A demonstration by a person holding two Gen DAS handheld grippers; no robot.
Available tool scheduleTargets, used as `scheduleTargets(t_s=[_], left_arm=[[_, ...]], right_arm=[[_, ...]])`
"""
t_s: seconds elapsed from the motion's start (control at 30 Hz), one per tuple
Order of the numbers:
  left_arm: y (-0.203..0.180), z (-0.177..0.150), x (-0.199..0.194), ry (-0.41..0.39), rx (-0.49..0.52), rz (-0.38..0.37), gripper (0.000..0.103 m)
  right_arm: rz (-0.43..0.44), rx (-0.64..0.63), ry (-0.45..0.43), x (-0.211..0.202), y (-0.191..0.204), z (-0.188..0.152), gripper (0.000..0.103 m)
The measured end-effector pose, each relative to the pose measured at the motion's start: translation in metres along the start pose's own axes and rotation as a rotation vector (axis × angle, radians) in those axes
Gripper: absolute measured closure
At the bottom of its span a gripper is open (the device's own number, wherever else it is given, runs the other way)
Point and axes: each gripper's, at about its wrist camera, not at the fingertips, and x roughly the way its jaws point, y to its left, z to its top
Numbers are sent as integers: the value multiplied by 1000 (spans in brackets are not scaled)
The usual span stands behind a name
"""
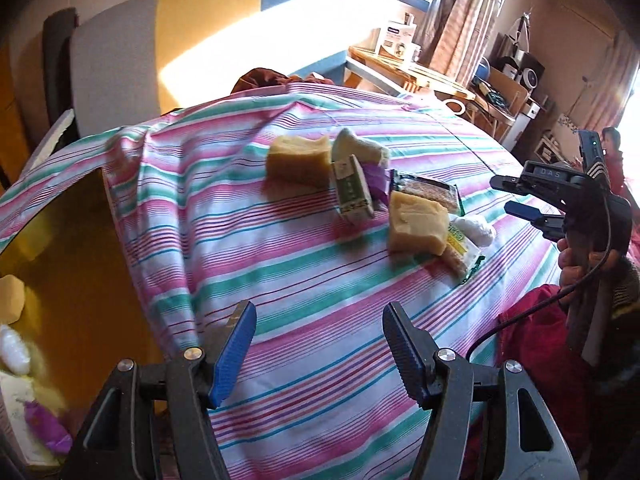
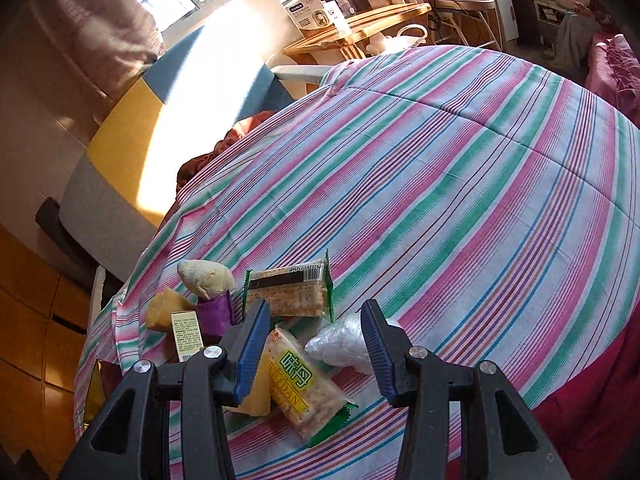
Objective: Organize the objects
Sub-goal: 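Move both tools back toward the remaining items on the cloth, then grasp the large yellow sponge block with the left tool and lift it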
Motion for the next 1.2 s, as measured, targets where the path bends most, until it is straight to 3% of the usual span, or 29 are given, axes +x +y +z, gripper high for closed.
scheduleTargets(t_s=[0.17, 0.5, 0.97, 1.0, 1.07, 1.2], left_arm=[[-23, 17, 25, 22, 28, -57, 36], [-63, 47, 74, 56, 73, -121, 25], [-94, 70, 132, 87, 154, -64, 12], [-96, 70, 135, 87, 163, -67, 14], [-98, 68, 138, 100, 176, -81, 36], [-91, 56, 123, 67, 179, -95, 39]], right_arm=[[15, -16, 13, 3, 6, -1, 55], [47, 5, 38, 8, 3, 0, 55], [88, 7, 71, 14, 5, 1, 54], [87, 7, 71, 14, 5, 1, 54], [82, 5, 73, 14, 5, 1, 54], [86, -30, 84, 16, 10, -1, 54]])
